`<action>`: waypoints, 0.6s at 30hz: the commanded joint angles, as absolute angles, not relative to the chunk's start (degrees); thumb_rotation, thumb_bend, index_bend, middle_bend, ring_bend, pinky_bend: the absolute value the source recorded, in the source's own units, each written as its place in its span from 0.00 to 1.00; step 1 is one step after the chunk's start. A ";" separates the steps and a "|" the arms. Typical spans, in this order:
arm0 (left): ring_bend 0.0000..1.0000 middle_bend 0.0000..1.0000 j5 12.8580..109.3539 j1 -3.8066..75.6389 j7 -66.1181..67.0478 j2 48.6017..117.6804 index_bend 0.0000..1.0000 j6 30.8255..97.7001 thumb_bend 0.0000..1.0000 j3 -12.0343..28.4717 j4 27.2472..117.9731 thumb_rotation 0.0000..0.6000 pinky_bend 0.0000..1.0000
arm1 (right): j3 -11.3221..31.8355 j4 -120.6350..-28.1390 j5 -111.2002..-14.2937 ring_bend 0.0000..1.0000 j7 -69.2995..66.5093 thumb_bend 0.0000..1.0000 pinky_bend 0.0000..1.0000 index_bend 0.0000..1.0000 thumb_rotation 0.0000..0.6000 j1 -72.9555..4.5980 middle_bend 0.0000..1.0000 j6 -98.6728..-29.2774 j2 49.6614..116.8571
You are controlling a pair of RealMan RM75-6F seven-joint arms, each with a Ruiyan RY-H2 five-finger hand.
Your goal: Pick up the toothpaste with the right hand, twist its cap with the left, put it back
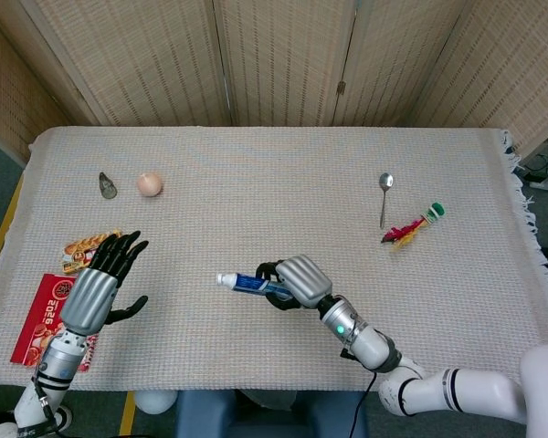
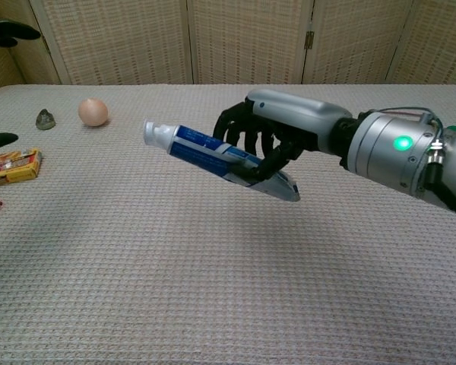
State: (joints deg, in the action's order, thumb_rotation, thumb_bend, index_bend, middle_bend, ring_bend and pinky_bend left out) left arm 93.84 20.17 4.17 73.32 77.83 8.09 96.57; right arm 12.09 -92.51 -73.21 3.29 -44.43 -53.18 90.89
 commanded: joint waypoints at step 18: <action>0.08 0.05 94.25 27.81 10.20 80.77 0.00 75.05 0.33 10.92 98.54 1.00 0.00 | 8.52 -83.01 -87.93 0.61 -21.18 0.79 0.60 0.71 1.00 -43.11 0.59 -59.67 95.24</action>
